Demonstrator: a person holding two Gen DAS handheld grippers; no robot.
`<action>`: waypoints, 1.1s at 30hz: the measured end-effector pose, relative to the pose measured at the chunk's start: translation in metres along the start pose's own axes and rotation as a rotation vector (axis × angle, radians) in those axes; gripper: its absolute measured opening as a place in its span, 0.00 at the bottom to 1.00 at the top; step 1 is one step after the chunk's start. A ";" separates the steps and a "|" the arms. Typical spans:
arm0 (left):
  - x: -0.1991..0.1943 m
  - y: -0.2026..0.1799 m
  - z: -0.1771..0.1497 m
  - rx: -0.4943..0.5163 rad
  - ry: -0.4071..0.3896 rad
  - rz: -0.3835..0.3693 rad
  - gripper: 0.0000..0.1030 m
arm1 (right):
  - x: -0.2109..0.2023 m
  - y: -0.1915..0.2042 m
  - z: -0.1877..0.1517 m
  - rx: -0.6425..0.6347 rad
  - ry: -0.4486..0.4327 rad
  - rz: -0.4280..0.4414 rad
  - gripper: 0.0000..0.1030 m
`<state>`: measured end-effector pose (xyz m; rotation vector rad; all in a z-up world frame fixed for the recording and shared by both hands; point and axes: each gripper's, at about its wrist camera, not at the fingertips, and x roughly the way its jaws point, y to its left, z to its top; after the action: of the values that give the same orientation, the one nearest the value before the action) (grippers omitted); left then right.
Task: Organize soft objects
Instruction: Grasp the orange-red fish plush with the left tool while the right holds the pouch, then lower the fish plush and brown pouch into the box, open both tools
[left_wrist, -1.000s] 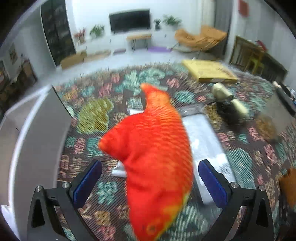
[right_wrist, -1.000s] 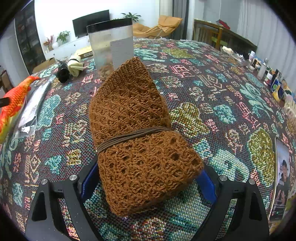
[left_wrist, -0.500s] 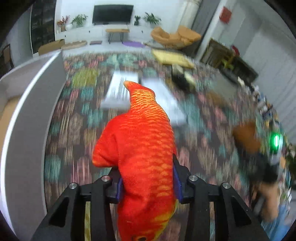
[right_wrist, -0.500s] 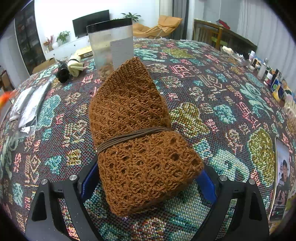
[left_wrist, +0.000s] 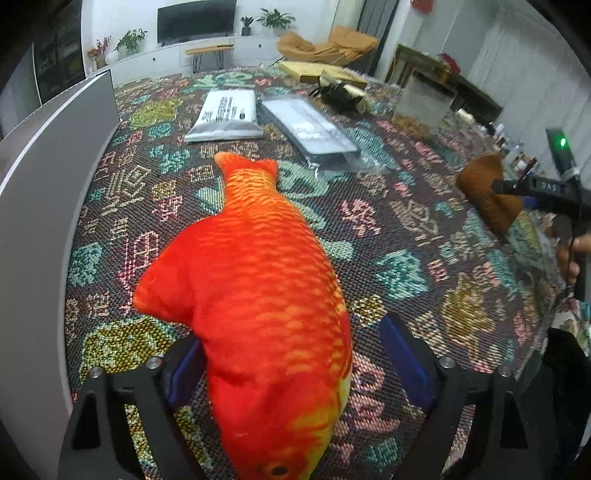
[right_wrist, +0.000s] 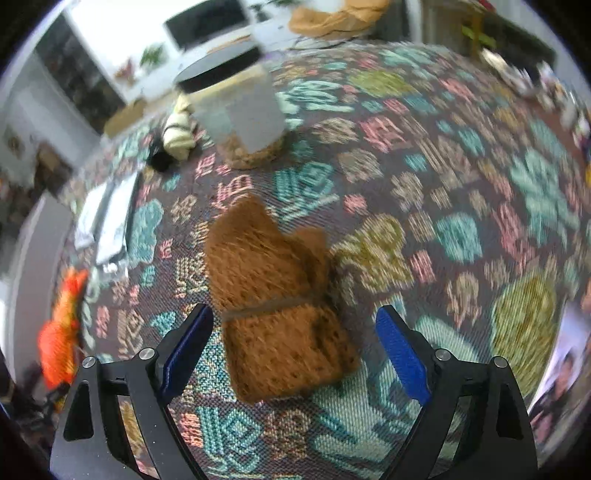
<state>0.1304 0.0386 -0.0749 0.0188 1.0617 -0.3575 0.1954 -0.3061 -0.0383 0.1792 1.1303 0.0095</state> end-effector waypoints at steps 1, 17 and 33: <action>0.006 -0.002 0.000 0.002 0.017 0.034 0.86 | 0.008 0.011 0.000 -0.060 0.037 -0.039 0.86; -0.170 0.065 -0.005 -0.176 -0.336 -0.133 0.41 | -0.096 0.205 -0.038 -0.210 -0.153 0.207 0.67; -0.227 0.235 -0.073 -0.382 -0.295 0.456 0.94 | -0.100 0.471 -0.043 -0.409 -0.087 0.632 0.77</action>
<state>0.0388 0.3368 0.0472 -0.1281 0.7891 0.2517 0.1531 0.1539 0.1033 0.1622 0.9243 0.7807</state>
